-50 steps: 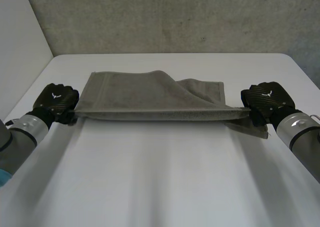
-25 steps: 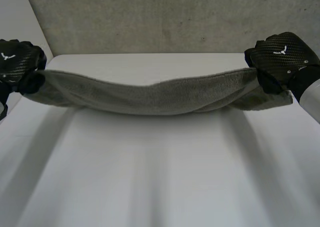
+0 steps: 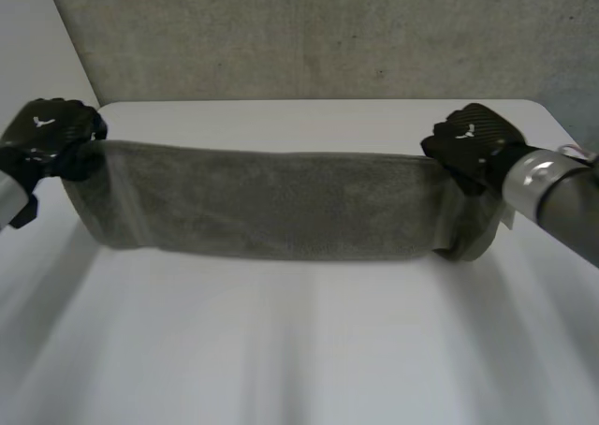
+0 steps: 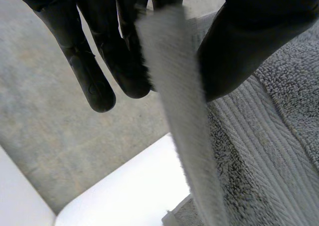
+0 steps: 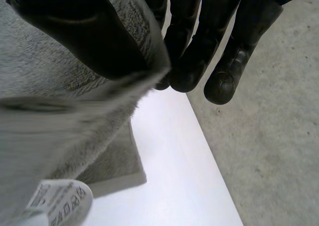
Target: Fold the towel.
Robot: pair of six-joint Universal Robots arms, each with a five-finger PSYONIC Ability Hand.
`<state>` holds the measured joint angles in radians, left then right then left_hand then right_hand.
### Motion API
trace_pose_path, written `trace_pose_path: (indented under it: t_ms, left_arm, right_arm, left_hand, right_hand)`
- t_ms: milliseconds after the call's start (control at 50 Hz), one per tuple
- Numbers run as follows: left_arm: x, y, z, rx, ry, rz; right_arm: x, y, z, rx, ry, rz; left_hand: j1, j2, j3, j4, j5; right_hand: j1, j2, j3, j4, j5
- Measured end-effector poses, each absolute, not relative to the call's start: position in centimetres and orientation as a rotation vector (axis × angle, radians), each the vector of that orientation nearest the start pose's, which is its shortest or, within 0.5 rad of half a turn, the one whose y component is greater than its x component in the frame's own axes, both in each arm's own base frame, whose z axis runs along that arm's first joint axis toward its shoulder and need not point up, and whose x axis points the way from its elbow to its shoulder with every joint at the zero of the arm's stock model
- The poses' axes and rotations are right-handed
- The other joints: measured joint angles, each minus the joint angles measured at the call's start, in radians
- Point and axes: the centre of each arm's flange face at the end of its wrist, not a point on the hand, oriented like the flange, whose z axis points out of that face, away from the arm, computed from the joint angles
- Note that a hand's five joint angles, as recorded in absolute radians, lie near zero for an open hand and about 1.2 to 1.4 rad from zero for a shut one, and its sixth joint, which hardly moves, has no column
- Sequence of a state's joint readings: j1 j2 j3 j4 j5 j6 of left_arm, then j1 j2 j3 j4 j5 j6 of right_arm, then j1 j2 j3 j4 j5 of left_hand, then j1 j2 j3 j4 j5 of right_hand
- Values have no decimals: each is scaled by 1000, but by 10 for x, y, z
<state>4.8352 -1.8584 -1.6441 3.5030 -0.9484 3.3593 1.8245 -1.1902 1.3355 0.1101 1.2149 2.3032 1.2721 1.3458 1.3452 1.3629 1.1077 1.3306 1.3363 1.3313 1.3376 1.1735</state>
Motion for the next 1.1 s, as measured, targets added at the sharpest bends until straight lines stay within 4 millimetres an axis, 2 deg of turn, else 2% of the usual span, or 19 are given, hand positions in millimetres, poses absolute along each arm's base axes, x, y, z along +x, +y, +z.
trace_pose_path:
  t_ms: [120,300,480,660,680,720,740,760,780,820,900,960,1100]
  left_arm:
    - [-159,-404,200,844,2256,-2336]
    - [-179,-444,167,828,2270,-2319]
    - [-185,-472,134,761,2276,-2283]
    - [-188,-484,121,744,2263,-2283]
    - [-189,-485,120,746,2265,-2282]
    - [-190,-485,118,751,2266,-2282]
    - [-191,-485,118,752,2267,-2281]
    - [-191,-485,118,754,2268,-2280]
    - [-192,-484,117,755,2269,-2279]
    - [-193,-484,118,755,2268,-2279]
    - [-197,-482,124,752,2260,-2284]
    - [-201,-479,133,748,2250,-2291]
    - [-202,-463,168,714,2243,-2285]
  right_arm:
    - [271,-345,216,-1617,1939,-2026]
    - [287,-384,179,-1620,1957,-2049]
    - [303,-408,148,-1630,1926,-2092]
    - [308,-427,130,-1617,1904,-2177]
    - [307,-430,128,-1611,1913,-2188]
    - [306,-434,125,-1597,1938,-2205]
    - [306,-434,125,-1593,1943,-2209]
    - [305,-436,124,-1582,1957,-2219]
    - [305,-438,124,-1570,1969,-2229]
    - [304,-441,128,-1534,1985,-2257]
    - [304,-446,141,-1432,1987,-2312]
    - [304,-447,159,-1329,1970,-2346]
    - [300,-437,227,-1060,1901,-2383]
  left_hand:
    - [1,0,0,0,2]
    - [1,0,0,0,2]
    - [1,0,0,0,2]
    - [-24,-37,-37,-41,-26]
    - [-123,-176,-173,-173,-122]
    - [-354,-409,-398,-422,-353]
    - [-435,-511,-495,-501,-437]
    - [-581,-655,-634,-663,-606]
    - [-791,-859,-832,-863,-823]
    - [-1002,-1069,-1053,-1073,-1037]
    - [-1019,-1099,-1095,-1107,-1049]
    - [-1019,-1099,-1095,-1107,-1049]
    - [-1019,-1099,-1095,-1107,-1049]
  right_hand:
    - [0,0,0,0,0]
    - [0,0,0,0,0]
    - [0,0,0,0,0]
    - [-9,-10,-9,-10,-11]
    - [-127,-114,-109,-116,-123]
    - [-516,-532,-512,-514,-540]
    - [-618,-617,-592,-593,-626]
    - [-775,-800,-769,-751,-797]
    - [-915,-944,-910,-911,-951]
    - [-1058,-1080,-1057,-1062,-1110]
    - [-1083,-1089,-1082,-1077,-1112]
    - [-1083,-1089,-1082,-1077,-1112]
    - [-1087,-1089,-1082,-1077,-1112]
